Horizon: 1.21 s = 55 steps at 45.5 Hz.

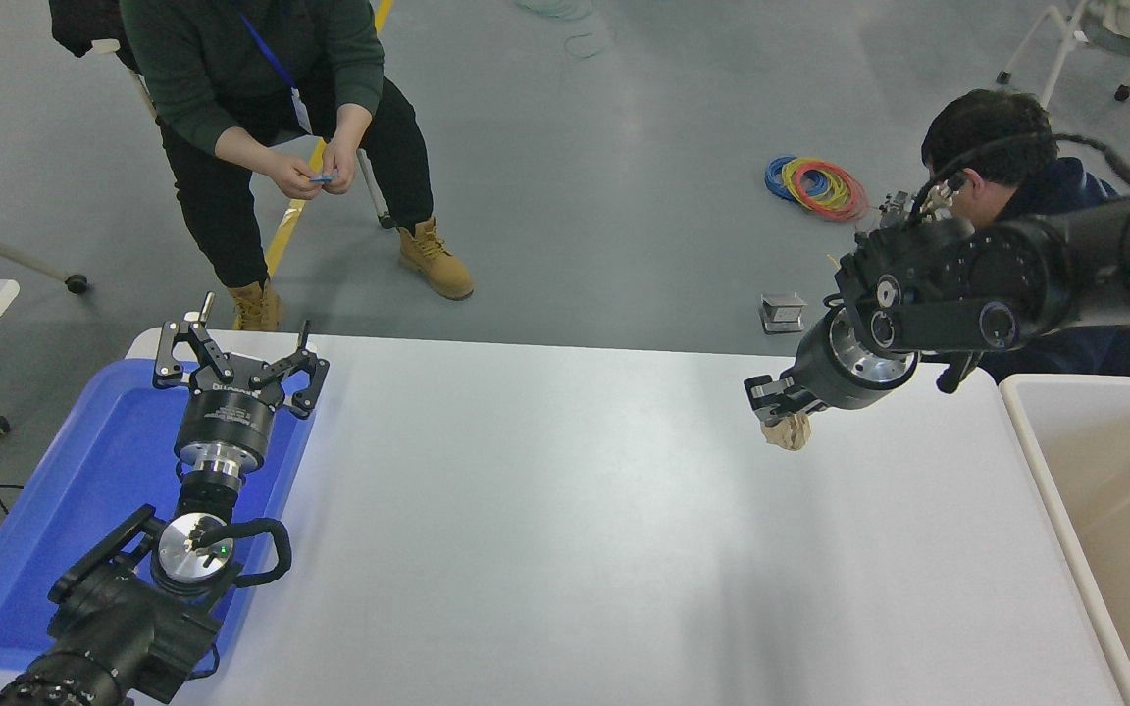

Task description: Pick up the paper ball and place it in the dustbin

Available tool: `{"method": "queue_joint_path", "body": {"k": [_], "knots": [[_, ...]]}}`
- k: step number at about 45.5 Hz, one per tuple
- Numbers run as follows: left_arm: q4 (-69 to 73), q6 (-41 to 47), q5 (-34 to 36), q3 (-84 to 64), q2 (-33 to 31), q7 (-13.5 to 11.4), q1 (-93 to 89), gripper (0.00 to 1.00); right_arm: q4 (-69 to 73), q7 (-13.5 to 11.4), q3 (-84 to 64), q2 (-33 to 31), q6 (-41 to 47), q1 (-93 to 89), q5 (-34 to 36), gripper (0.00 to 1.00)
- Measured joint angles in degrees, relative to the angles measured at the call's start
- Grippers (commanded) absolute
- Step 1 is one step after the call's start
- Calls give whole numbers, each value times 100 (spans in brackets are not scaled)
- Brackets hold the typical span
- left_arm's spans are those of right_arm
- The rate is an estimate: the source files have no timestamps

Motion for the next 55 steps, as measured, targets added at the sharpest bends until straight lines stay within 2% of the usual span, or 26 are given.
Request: {"method": "queue_joint_path", "body": {"k": [27, 55], "knots": [[0, 0, 0, -3, 1, -1, 0, 100, 529, -9, -130, -493, 780, 1578, -4, 0], [0, 0, 0, -5, 1, -2, -1, 100, 215, -22, -493, -583, 734, 1256, -186, 0]]}}
